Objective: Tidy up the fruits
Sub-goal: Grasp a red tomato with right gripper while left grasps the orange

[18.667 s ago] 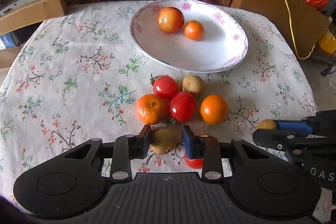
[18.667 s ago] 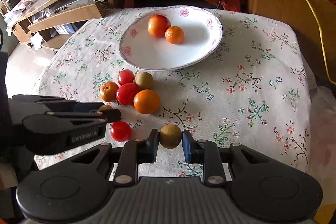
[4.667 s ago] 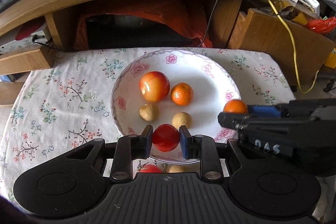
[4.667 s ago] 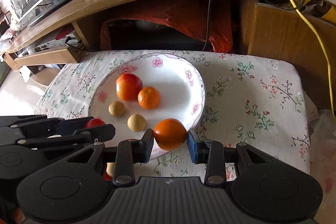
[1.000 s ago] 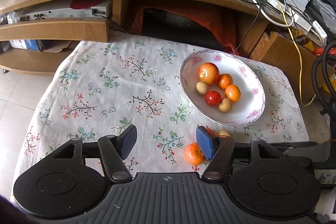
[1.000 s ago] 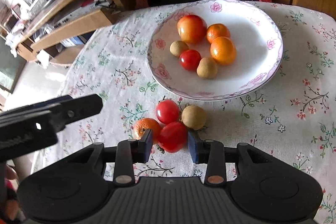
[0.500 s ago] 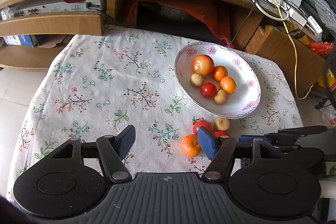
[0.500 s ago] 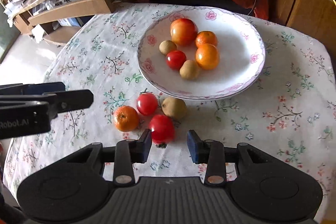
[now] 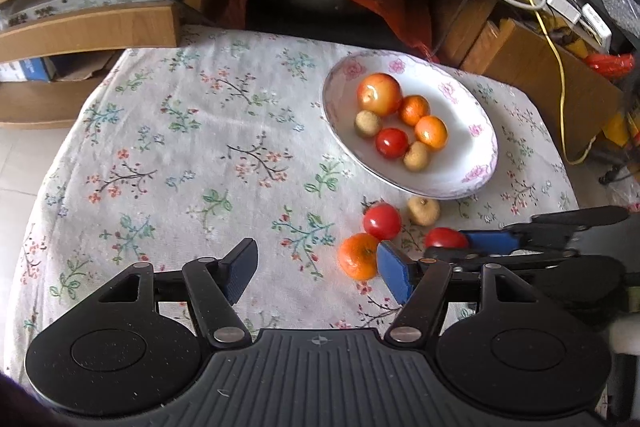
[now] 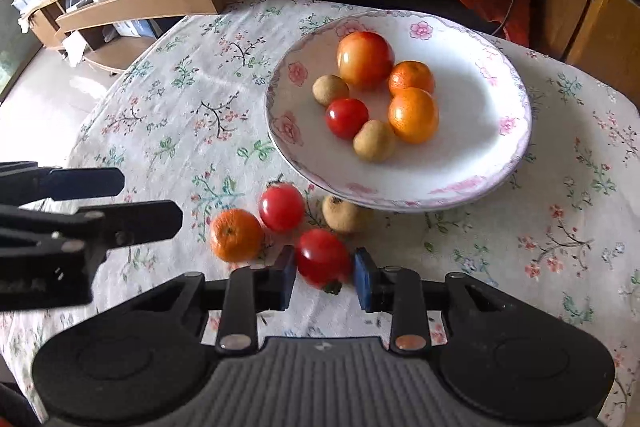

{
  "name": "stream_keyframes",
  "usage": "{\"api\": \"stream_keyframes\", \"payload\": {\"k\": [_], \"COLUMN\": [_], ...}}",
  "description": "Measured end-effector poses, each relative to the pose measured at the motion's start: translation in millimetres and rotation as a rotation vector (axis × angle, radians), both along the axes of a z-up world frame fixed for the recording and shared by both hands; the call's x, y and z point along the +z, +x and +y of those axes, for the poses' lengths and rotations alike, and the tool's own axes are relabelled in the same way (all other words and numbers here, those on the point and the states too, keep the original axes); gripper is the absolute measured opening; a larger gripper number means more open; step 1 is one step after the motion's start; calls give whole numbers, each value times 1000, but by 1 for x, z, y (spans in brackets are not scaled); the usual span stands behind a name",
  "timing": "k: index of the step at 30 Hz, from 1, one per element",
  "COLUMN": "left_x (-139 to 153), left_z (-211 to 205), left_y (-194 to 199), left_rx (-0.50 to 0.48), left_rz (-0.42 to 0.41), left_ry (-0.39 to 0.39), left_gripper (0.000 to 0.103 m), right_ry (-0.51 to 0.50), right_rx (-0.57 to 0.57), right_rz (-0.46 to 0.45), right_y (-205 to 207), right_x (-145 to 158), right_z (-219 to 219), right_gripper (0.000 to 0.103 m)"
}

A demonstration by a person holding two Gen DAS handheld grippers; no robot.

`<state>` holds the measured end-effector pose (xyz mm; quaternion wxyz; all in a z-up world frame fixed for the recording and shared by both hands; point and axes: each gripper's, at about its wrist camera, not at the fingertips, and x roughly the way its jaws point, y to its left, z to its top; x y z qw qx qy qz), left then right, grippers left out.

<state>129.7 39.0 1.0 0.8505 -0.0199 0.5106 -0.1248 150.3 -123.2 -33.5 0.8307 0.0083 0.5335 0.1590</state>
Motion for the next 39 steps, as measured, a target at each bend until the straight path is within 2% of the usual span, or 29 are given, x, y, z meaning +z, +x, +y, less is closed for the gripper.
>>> {"api": "stream_keyframes", "payload": {"k": [11,13,15,18,37,39], "left_x": [-17,-22,-27,-34,-37,-37], "left_z": [-37,-42,-45,-50,-62,-64], "left_y": [2,4,6,10,17,15], "left_rx": [-69,-76,-74,-68,-77,-86], "left_rz": [23,24,35,60,38,35], "left_ry": [59,68,70,67,106,110], "left_gripper": [71,68,57,50,51,47], "right_ry": [-38,-30,-29,-26,-10,-4], "right_rx": [5,-11,-21,-27,-31,-33], "right_rz": [-13,-10,-2,15,23,22], "right_y": [-32,-32,-31,-29,-21,-20], "right_x": [13,12,8,1,-5,-5], "right_z": [-30,-38,-44,-48,-49,-50], "right_gripper": [31,31,31,31,32,32]}}
